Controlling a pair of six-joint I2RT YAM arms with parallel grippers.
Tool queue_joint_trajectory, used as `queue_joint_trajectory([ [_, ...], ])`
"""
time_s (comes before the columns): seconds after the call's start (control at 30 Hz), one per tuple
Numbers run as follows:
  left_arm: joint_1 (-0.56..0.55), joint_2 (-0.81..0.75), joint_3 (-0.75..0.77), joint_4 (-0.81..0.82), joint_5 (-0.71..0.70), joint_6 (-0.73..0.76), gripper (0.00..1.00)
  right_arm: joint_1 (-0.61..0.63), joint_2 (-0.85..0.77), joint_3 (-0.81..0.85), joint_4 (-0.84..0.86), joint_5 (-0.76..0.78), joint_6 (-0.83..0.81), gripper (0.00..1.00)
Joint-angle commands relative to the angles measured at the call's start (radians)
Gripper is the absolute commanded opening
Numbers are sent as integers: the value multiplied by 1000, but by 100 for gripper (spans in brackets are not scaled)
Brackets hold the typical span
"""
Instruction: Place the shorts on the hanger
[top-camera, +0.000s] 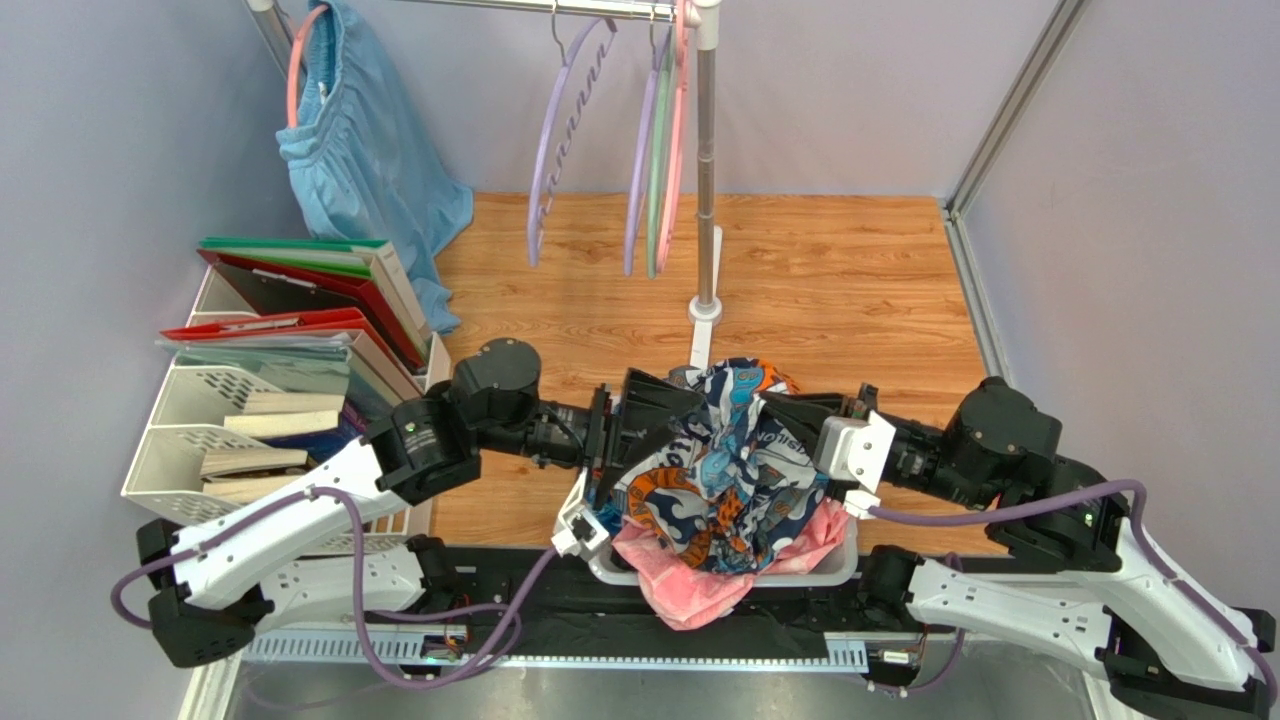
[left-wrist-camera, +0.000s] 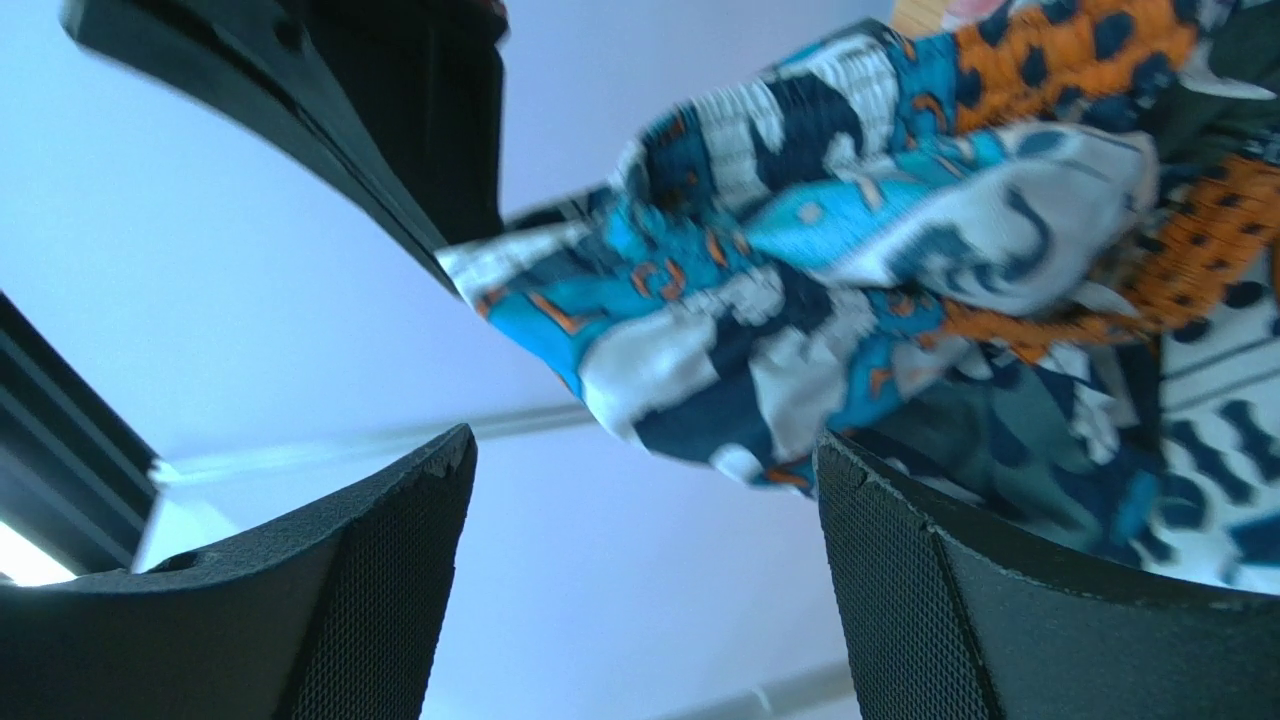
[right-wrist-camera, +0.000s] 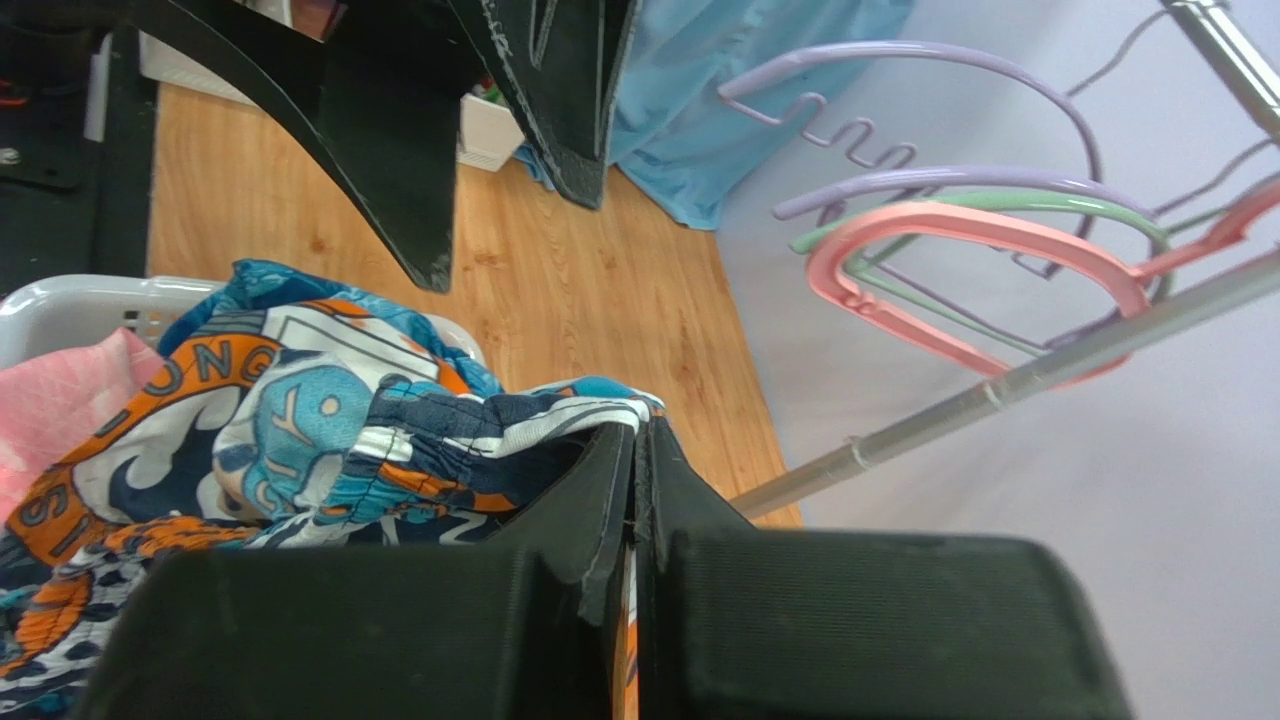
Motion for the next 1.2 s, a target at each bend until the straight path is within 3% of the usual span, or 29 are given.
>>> queue_joint_trajectory([
  [0.0,-60,25,15,90,75,201,86,-3,30,-6,59,-88,16,0],
  [0.17,-103,21,-49,41,103,423,86,-3,47,-1,88,-136,53,0],
  [0.4,-155,88,-7,-108,29,586,79,-3,66,-17,88,-228,47,0],
  [0.67,-182,174,13,-119,-106,678,79,-3,128,-6,54,-338,-2,0],
  [0.73,-184,173,10,-119,-110,677,71,-1,133,-6,40,-354,-16,0],
  [0.77,-187,170,6,-119,-110,670,60,-3,138,-9,40,-362,-16,0],
  [0.87,-198,159,10,-113,-126,605,40,-1,139,-11,45,-369,-24,0],
  [0.9,-204,157,10,-95,-138,577,19,-3,138,-14,57,-366,-22,0],
  [0.97,-216,144,13,-37,-137,460,0,-3,136,-20,80,-333,-2,0],
  [1.17,-221,78,30,53,-153,145,0,-3,83,-23,175,-48,87,2],
])
